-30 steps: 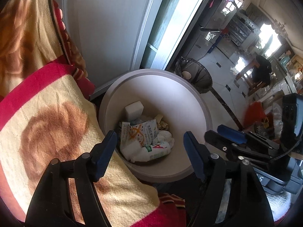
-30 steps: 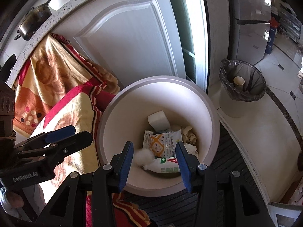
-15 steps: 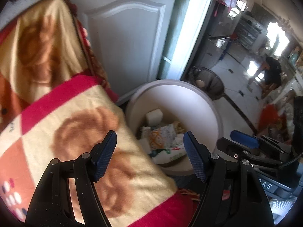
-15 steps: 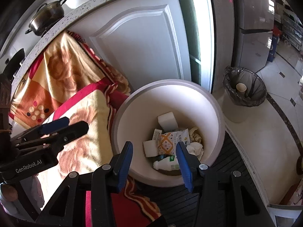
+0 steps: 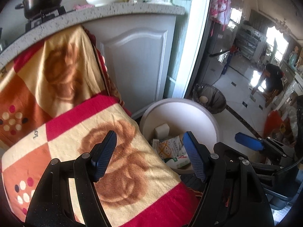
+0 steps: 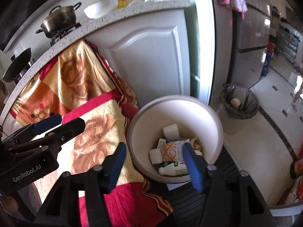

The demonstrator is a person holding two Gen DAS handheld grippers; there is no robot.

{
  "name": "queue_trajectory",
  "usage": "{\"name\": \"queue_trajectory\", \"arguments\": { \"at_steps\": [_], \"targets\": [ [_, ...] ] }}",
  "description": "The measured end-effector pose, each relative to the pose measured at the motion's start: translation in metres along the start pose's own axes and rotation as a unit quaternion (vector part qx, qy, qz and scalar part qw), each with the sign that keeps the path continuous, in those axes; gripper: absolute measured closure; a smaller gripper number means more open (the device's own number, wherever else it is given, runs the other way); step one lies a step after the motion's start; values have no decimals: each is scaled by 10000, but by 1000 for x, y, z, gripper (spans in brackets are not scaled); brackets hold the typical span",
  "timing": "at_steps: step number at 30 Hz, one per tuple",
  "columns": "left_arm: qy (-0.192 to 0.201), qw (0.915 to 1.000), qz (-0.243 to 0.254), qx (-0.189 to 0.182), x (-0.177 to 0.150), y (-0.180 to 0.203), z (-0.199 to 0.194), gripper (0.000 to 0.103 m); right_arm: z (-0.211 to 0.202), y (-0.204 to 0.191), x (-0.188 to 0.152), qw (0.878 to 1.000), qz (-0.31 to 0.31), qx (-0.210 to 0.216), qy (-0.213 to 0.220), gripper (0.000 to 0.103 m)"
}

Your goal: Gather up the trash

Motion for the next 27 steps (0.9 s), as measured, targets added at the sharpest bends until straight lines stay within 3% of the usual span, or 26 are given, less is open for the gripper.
{"name": "queue_trajectory", "arguments": {
  "at_steps": [7, 10, 12, 27],
  "targets": [
    [382, 9992, -47, -94, 4, 2, -36, 31, -43, -12, 1, 9986, -1, -316, 430, 40],
    [522, 9986, -35, -108, 5, 3, -50, 31, -61, -15, 1, 9967, 16, -461, 663, 29],
    [603, 9981, 4, -89, 5, 4, -59, 31, -73, -17, 0, 9952, 27, -562, 796, 29],
    [781, 9969, 40, -85, -2, 2, -83, 31, -105, -22, -4, 9919, 143, -740, 1025, 29]
  ]
}}
Point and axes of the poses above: each gripper's, at about its wrist camera, not at the fingertips, and z roughly the way its jaws point, y to its right, x to its top, the point moved 3 cm from there along z, roughly the way its jaws point, and after that the axes turned 3 degrees about z, right-handed, at the moved point
